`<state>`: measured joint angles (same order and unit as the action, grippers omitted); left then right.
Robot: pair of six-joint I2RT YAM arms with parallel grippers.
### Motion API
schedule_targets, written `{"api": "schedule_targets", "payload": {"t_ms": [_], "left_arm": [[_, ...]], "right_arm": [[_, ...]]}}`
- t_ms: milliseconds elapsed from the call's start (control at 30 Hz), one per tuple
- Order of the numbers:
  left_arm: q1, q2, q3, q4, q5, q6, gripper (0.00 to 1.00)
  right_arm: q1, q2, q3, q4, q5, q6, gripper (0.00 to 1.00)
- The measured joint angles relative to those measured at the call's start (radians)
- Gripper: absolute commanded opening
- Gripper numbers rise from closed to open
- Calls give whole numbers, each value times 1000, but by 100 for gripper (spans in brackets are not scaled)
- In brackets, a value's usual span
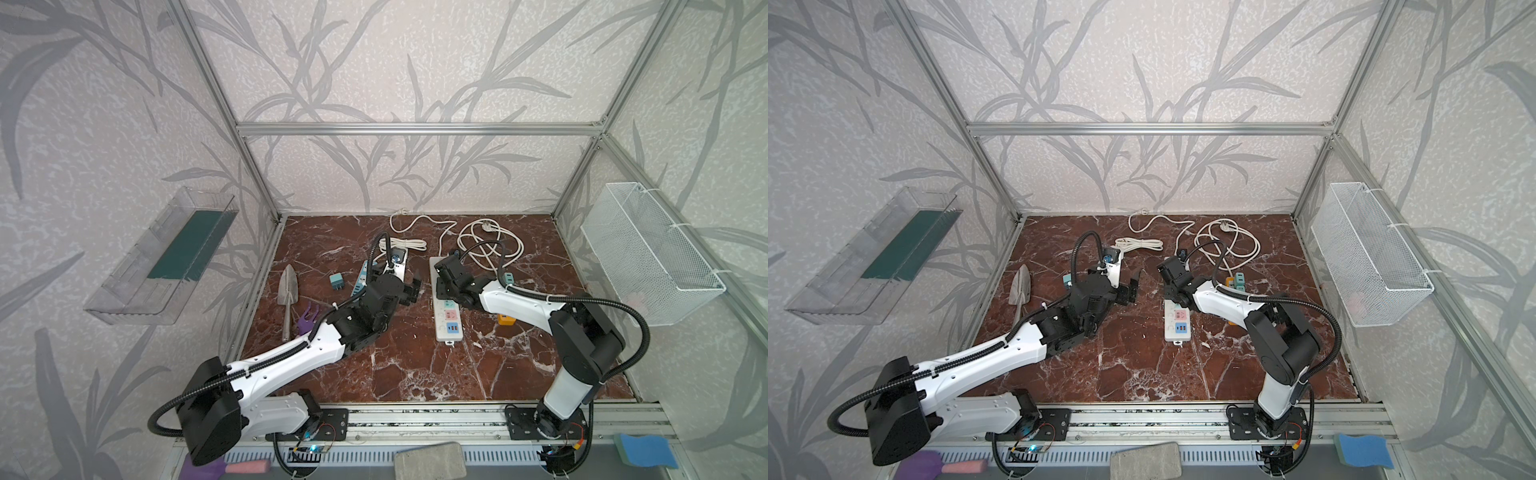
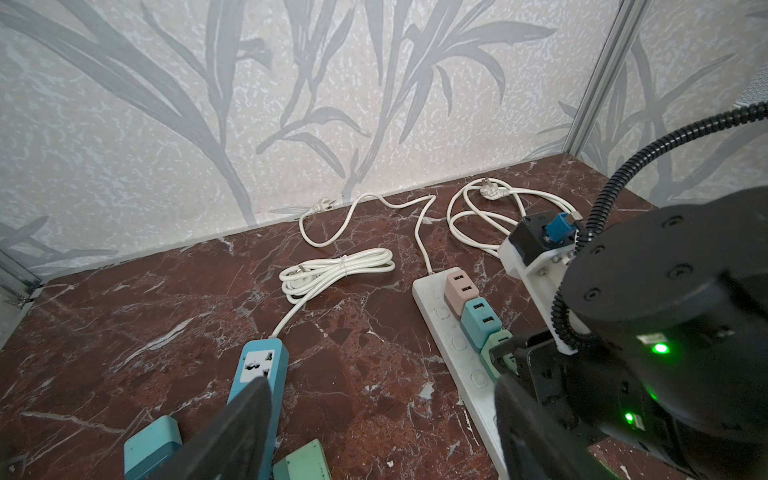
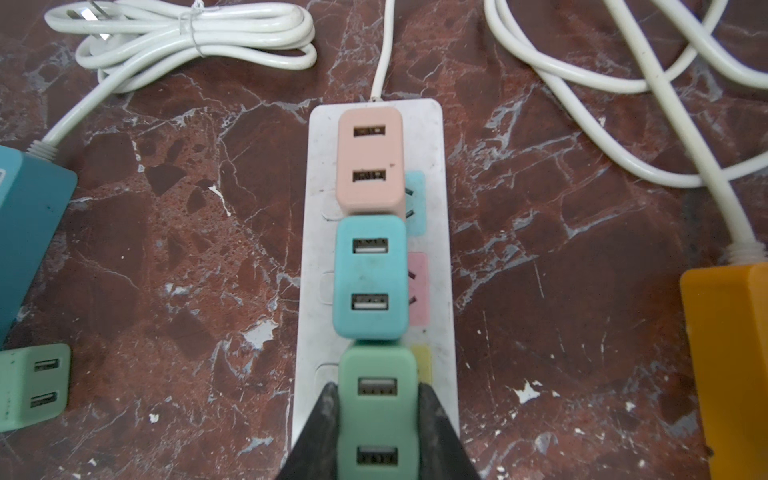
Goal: Insert the plug
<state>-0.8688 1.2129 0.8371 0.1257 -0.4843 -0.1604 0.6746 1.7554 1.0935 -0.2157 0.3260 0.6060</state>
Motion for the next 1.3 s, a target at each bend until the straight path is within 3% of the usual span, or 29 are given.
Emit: {"api": "schedule_targets", "payload": {"t_ms": [267, 433, 600, 867, 1300], "left_arm": [[0, -2, 0, 0, 0, 2, 84], [0, -5, 0, 0, -10, 9, 86], [1, -7, 0, 0, -29, 9, 86], [6, -7, 0, 1, -37, 10, 86], [34, 38, 0, 2, -42, 10, 86]], "right_arm": [[-1, 1, 39, -72, -23, 0, 43], [2, 2, 113, -212, -36, -33, 60], [-27, -48, 220, -258, -53, -94, 61], [-104, -43, 248, -284, -138, -146, 58], [-117, 20, 100, -241, -243, -132, 59]]}}
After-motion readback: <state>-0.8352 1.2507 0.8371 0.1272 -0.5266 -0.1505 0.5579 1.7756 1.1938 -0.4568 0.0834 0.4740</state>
